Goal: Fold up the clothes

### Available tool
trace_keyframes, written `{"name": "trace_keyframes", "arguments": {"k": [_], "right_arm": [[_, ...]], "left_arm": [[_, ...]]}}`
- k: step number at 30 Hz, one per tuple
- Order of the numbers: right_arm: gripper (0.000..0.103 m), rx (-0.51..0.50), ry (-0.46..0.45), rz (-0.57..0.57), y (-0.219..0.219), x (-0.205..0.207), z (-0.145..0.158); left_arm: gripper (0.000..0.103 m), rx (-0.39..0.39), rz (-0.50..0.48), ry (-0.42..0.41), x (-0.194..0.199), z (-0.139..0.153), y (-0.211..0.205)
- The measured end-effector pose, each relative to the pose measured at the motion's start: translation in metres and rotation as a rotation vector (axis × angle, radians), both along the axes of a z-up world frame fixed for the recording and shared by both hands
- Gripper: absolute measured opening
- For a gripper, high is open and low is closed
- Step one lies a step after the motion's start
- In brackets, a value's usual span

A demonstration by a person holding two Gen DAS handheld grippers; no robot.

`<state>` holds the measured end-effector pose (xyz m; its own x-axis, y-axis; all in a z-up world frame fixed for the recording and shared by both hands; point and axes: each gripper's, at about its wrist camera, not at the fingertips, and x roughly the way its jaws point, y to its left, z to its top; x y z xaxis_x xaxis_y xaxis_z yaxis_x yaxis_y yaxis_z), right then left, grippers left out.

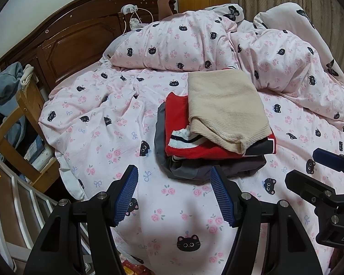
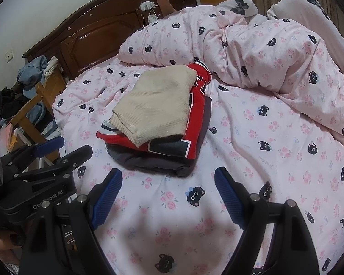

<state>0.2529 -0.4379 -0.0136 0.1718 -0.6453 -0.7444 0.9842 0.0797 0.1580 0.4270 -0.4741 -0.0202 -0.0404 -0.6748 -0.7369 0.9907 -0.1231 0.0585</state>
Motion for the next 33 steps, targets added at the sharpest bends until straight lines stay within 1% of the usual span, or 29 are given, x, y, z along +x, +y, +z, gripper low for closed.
{"name": "trace_keyframes", "arguments": {"k": [33], "right_arm": [[0.084, 0.003, -0.011, -0.002, -0.0015, -0.001, -0.0021]], "left_arm": [[0.06, 0.003, -0.012, -0.003, -0.0029, -0.0015, 0.0006]]}}
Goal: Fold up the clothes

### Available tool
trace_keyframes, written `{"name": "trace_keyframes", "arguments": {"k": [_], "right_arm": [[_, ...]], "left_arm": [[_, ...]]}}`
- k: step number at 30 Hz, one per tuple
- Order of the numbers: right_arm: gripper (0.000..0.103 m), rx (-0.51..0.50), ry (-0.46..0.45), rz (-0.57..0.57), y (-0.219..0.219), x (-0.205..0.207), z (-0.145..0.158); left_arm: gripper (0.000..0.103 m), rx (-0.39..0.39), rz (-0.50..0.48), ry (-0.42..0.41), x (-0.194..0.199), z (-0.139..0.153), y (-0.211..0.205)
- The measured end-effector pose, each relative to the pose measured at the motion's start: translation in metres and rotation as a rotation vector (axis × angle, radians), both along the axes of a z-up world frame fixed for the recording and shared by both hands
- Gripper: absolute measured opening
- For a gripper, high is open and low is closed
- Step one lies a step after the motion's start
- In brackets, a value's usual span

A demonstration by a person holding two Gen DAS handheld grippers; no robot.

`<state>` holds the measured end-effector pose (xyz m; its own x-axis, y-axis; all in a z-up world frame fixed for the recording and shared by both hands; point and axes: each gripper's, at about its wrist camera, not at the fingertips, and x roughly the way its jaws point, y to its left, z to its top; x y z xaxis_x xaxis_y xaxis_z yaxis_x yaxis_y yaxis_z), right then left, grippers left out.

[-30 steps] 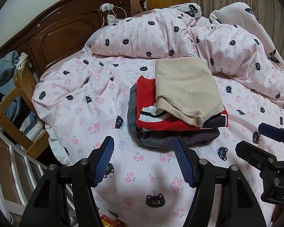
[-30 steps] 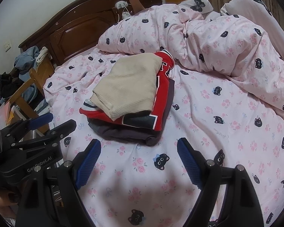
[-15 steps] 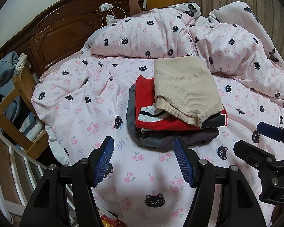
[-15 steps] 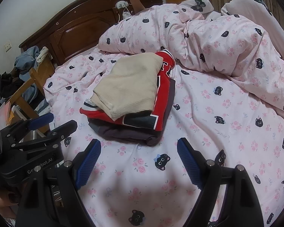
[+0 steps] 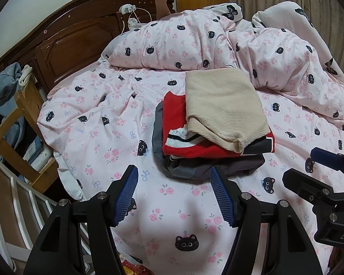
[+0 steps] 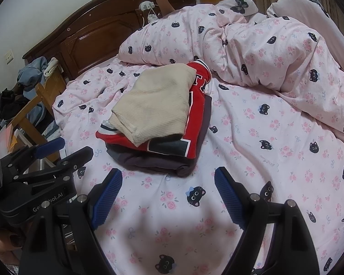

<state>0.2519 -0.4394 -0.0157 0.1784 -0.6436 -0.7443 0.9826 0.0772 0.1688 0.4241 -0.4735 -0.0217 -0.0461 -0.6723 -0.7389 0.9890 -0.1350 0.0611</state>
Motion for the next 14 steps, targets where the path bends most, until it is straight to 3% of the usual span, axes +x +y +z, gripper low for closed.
{"name": "trace_keyframes", "arguments": {"k": [14], "right_arm": [[0.084, 0.0, -0.001, 0.0, 0.0005, 0.0002, -0.0007]], "left_arm": [[0.06, -0.001, 0.005, -0.012, -0.0008, 0.0006, -0.0007]]}}
